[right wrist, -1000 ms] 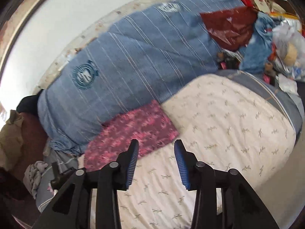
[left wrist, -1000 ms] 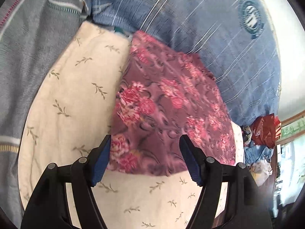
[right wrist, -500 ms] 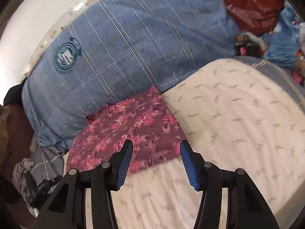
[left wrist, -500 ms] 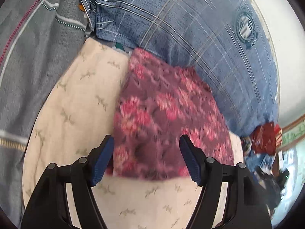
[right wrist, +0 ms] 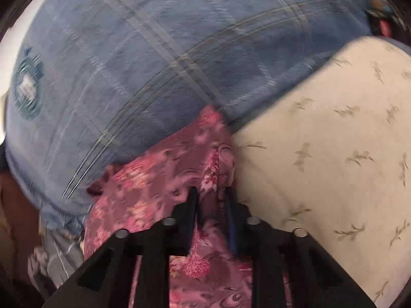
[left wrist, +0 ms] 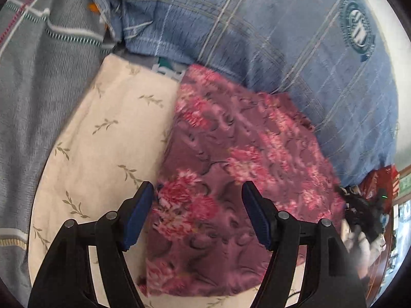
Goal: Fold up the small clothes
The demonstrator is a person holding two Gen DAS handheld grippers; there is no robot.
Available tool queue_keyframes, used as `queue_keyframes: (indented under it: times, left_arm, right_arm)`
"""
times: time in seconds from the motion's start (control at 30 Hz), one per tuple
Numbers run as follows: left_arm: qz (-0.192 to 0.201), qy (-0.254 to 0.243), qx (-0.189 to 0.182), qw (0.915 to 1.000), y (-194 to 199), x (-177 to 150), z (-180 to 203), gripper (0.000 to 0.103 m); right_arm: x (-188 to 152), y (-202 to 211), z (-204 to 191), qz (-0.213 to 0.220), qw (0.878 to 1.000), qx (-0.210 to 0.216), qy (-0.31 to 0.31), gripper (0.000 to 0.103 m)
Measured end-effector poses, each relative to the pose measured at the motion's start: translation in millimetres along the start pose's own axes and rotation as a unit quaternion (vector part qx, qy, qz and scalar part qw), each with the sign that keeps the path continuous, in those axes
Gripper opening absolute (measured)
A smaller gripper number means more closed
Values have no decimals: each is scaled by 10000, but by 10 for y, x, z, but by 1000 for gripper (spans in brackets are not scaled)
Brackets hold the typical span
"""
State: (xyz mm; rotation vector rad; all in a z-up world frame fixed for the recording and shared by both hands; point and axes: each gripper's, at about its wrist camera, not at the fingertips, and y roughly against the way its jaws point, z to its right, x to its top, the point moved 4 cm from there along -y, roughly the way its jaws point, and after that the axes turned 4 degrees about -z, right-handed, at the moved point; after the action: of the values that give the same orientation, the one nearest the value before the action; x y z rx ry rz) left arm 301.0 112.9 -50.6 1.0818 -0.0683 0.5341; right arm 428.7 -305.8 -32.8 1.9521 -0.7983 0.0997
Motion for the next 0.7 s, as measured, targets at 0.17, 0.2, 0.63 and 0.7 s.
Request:
queue_keyframes:
  times: [0.17,0.2,0.63,0.7]
  left_arm:
    - [-31,-13,300,9995,-84,4,-32,70]
    - [-48,-91,378,9992,-115,0,-15,70]
    - [101,-124,515,9985,12,58,-80,71]
    - [-69,-362,761,9964,-136,7,-40,72]
  right_arm:
    - [5,353,-90,703,9952,34,683,7]
    - [11,277,47,589,9961,-255,600,6]
    - [-720,496,-427,729,9923,1,997,44]
    - [-897,126,-321,0,9943,-445,973,46]
